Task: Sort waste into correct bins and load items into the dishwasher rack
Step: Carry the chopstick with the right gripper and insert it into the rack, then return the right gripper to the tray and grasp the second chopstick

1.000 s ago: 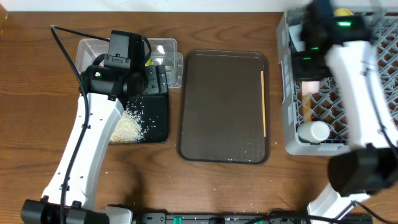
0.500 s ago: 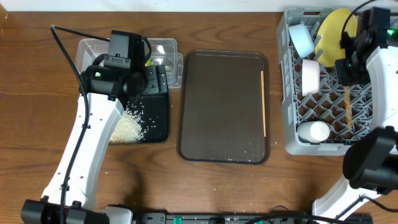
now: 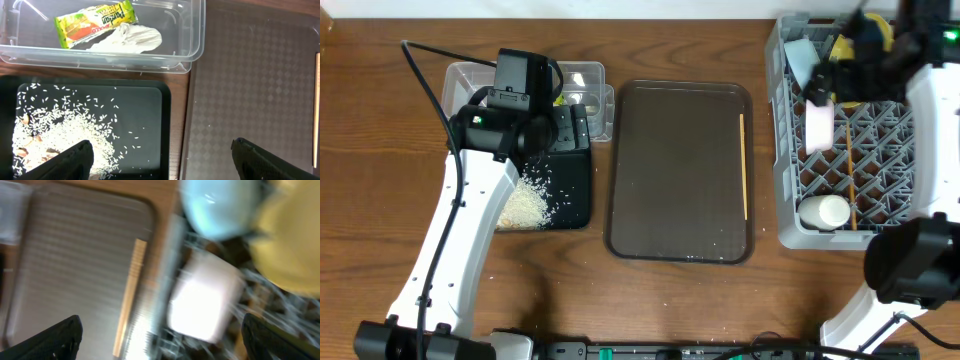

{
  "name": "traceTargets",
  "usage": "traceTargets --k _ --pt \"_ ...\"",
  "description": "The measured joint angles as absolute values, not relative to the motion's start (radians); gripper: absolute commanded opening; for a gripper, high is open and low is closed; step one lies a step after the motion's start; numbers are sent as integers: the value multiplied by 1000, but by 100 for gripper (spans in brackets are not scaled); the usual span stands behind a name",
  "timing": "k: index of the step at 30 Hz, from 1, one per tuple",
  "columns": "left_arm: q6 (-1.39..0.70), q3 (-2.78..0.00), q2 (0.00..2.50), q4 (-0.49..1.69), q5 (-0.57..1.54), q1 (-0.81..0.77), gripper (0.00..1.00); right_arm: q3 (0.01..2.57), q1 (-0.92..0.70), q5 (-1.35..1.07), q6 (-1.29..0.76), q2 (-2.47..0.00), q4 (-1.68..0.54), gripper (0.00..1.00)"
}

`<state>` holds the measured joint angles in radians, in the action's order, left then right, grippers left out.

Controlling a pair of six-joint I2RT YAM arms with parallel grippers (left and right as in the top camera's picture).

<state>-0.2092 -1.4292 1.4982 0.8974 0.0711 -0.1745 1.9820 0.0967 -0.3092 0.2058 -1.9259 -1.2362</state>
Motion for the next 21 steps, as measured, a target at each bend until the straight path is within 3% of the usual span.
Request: traceTargets --k 3,5,7,11,21 --pt "-209 -1429 1498 897 71 -175 90 1969 -14 -297 147 -1926 -1184 86" --pt "-209 -1429 1498 897 71 -175 90 1939 -108 -240 68 -1926 -1131 68" --pt "-209 -1429 1498 897 71 -175 91 1893 -181 -171 -4 -1926 -1083 60" --pt "-209 -1429 1498 897 71 -175 91 1747 -280 -47 -147 -1926 -976 57" --pt "-209 -1429 1498 897 71 -175 90 1461 -289 49 -269 -1926 -784 51"
